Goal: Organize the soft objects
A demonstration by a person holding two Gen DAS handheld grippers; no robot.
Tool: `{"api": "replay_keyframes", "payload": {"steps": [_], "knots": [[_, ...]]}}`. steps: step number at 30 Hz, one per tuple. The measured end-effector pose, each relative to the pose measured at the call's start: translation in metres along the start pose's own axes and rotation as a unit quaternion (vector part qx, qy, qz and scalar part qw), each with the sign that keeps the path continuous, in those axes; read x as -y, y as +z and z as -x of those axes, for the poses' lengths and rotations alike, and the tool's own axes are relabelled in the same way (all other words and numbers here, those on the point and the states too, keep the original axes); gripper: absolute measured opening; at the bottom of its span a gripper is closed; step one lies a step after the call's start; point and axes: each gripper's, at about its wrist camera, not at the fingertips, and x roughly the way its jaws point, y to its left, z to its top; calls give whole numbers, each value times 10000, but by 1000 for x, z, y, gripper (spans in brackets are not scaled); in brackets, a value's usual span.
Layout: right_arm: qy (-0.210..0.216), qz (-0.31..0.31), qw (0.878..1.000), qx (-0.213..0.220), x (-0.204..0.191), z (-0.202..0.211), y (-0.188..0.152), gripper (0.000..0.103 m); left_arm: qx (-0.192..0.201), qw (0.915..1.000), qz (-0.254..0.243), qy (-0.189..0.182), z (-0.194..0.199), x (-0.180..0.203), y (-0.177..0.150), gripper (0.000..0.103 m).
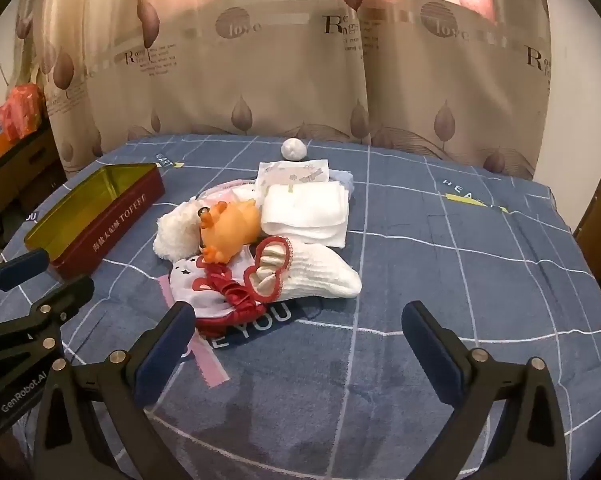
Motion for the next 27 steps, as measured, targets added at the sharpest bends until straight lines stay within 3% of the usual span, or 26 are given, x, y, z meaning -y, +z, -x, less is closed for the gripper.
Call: {"api": "replay_keyframes", "payload": {"steps": [4,5,6,14,27], "knots": [[32,44,10000,40,3,2,1,102,58,9999,-67,95,2,5,0,58],[-68,127,9998,-118,-3,-2,3,102,66,9999,-82,103,3,7,1,58],[-73,125,9999,-41,-4,1,2,102,-17,9999,119,-62,-3,1,-2,58],[-40,161,9998,-53,-5,1,-1,102,-102,9996,258,-78,-6,-9,-2,58],[5,64,9999,-132,-2,-4,-2,102,-199,9996,184,-86,-11,-7,-5,58]]}}
